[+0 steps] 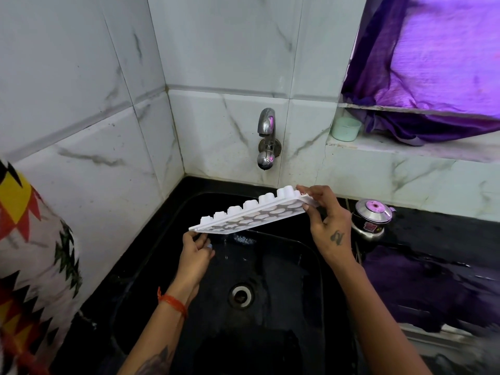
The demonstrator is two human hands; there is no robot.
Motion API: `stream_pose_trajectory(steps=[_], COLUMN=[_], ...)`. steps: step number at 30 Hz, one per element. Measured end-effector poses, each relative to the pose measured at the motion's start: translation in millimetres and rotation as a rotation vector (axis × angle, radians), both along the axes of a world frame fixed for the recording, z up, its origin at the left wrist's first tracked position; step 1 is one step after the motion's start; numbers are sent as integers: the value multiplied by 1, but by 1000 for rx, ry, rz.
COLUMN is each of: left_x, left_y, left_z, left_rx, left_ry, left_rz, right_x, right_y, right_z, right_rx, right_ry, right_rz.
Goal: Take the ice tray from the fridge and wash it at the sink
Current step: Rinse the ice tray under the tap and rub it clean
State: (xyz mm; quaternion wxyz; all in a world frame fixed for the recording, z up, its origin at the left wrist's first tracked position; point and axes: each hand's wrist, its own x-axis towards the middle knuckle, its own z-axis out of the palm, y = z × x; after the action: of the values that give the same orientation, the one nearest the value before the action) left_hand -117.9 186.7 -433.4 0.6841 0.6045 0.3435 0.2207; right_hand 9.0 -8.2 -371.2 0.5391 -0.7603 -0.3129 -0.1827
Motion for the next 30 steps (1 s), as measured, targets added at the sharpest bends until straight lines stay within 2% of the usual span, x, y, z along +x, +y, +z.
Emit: stream_pose_trajectory(steps=[10,14,24,30], left_x=[0,0,-22,-30], left_y=[18,19,36,32], left_z=[-2,-3,-10,-12], left_rx=[83,66,188,236], left_ry=[33,54,310,403], left_rz=[-62,-49,-131,-181], right_x=[-9,-13,-21,-22], right_y=[10,11,0,-20], right_z=[-8,-19,-45,-54], right_rx=[17,-18,-218,-321], right_ry=[20,170,534,607], right_rz=[-68,-99,-135,-161])
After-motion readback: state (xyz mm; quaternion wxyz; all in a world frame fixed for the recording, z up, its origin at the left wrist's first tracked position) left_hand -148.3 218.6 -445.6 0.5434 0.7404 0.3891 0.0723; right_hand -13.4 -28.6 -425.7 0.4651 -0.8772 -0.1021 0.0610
